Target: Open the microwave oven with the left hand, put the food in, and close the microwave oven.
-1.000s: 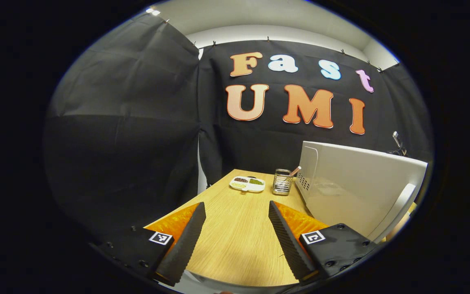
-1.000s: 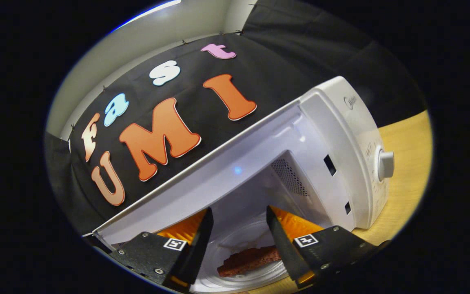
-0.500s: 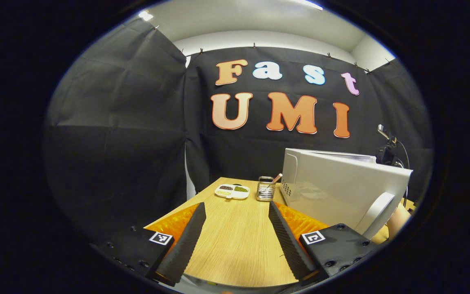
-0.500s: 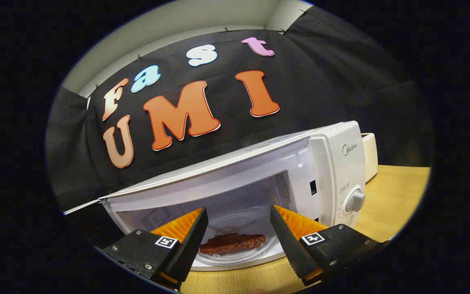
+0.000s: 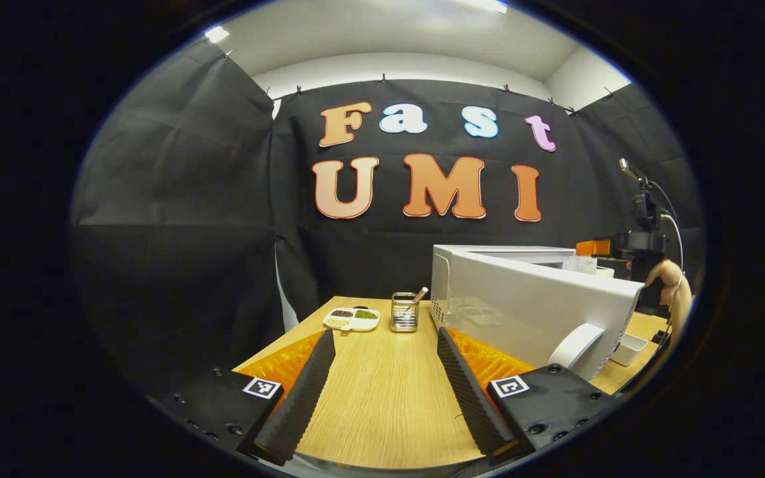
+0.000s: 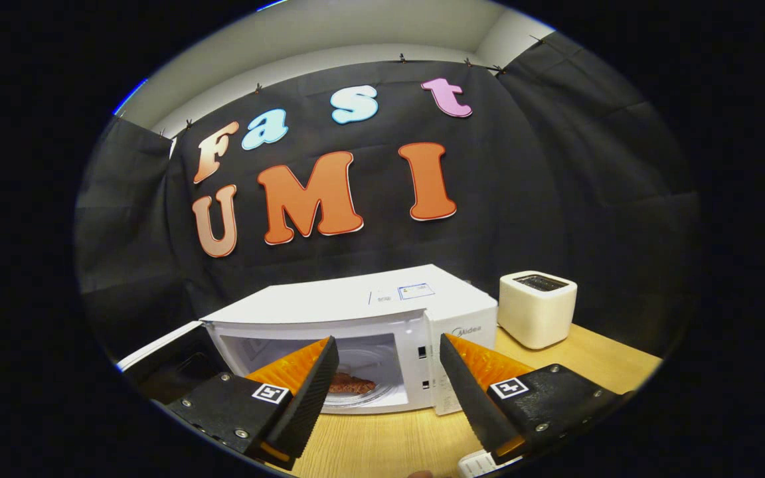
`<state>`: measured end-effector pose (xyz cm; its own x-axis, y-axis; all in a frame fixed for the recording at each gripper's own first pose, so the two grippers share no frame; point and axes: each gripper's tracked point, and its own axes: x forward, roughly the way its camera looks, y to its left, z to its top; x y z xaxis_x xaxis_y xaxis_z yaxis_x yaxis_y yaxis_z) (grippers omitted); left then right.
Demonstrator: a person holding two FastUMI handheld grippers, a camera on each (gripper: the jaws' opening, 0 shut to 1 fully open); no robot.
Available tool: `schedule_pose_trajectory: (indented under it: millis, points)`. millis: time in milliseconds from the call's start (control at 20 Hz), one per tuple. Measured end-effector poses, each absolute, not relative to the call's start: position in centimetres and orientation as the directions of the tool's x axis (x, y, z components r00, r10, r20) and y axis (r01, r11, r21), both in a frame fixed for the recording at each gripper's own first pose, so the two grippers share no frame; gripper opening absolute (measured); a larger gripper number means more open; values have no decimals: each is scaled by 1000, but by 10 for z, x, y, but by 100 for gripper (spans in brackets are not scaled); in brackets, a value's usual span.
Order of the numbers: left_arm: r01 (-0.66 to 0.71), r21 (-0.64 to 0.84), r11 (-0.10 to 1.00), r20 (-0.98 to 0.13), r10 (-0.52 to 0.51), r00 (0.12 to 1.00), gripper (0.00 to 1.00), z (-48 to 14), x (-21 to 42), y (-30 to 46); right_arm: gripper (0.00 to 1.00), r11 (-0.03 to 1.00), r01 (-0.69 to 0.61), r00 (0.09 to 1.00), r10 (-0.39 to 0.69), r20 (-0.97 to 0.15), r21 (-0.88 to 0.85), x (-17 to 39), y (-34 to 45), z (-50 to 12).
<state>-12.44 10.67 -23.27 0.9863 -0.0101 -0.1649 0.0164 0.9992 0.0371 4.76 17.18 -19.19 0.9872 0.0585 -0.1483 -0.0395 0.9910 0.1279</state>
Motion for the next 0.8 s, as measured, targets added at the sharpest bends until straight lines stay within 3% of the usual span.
schedule_pose_trajectory:
  millis: [50, 350, 400, 800]
  points:
    - [39, 28, 999, -167, -34, 985, 100, -233, -122, 101, 94, 993, -38, 989, 53, -140, 109, 43, 162, -183]
    - [68, 8, 998, -213, -65, 975, 25, -248, -101, 100, 94, 999, -14, 996, 18, -92, 39, 12, 99, -137]
    - [98, -25, 995, -245, -101, 964, 5, -259, -100, 90, 94, 999, -5, 997, 8, -82, 38, 8, 91, -129]
    - [222, -96, 970, -272, -240, 932, 5, -263, -95, 31, 94, 999, 32, 999, -31, -31, 34, -17, 43, -102]
